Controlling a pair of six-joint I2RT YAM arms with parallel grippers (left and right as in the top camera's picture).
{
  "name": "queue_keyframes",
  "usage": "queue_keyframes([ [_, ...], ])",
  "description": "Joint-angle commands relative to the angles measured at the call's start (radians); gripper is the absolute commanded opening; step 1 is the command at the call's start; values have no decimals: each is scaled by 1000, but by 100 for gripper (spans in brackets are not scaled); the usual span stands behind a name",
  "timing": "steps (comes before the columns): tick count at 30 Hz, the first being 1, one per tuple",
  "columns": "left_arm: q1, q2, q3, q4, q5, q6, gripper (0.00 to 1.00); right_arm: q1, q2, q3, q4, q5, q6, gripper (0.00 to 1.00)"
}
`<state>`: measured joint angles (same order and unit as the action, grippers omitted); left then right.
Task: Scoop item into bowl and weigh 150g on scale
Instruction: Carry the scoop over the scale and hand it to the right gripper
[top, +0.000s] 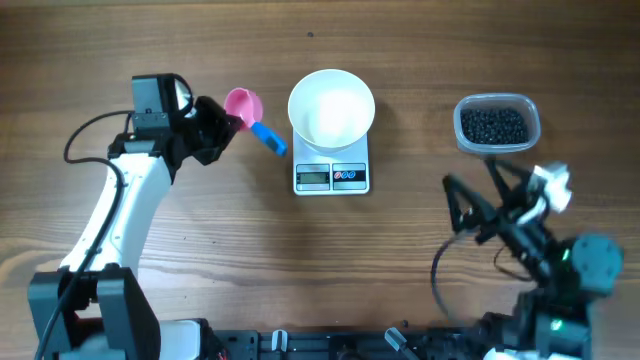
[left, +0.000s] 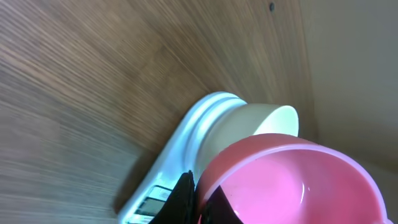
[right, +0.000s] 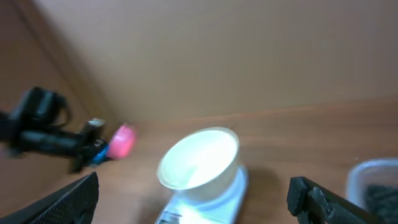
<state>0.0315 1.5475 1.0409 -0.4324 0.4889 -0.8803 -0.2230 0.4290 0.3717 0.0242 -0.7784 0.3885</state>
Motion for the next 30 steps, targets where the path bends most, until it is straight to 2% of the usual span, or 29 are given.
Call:
queue_keyframes([
  [1, -66, -3, 1, 26, 19, -184, 4, 6, 318, 252, -98, -218, 3, 100],
  [3, -94, -3, 1, 55, 15, -248, 4, 24, 470, 370, -152, -278, 0, 100],
  [5, -133, -3, 1, 88, -29, -364, 4, 104, 640, 524, -256, -276, -52, 100],
  [8, -185, -3, 1, 89, -123, -496, 4, 284, 837, 708, -377, -108, 6, 100],
  [10, -213, -3, 1, 87, -187, -544, 4, 401, 910, 736, -344, 23, 157, 100],
  [11, -225, -3, 1, 88, -217, -550, 4, 439, 937, 736, -301, 54, 167, 100],
  [12, -232, -3, 1, 89, -228, -550, 4, 457, 954, 736, -264, 56, 165, 100],
  [14, -237, -3, 1, 88, -233, -550, 4, 492, 995, 736, -214, 27, 251, 100],
  [16, -237, -3, 1, 80, -253, -549, 4, 520, 1027, 736, -184, 24, 166, 98],
  [18, -237, -3, 1, 74, -256, -549, 4, 569, 1053, 736, -186, 93, 157, 87],
  [21, -241, -3, 1, 68, -255, -542, 4, 640, 1076, 736, -192, 211, 219, 78],
  [23, -267, -3, 1, 61, -256, -542, 4, 686, 1087, 736, -193, 303, 280, 65],
  [27, -315, -3, 1, 61, -255, -568, 4, 735, 1114, 736, -182, 378, 343, 61],
  [30, -333, -3, 1, 61, -255, -572, 4, 739, 1125, 736, -178, 379, 348, 49],
])
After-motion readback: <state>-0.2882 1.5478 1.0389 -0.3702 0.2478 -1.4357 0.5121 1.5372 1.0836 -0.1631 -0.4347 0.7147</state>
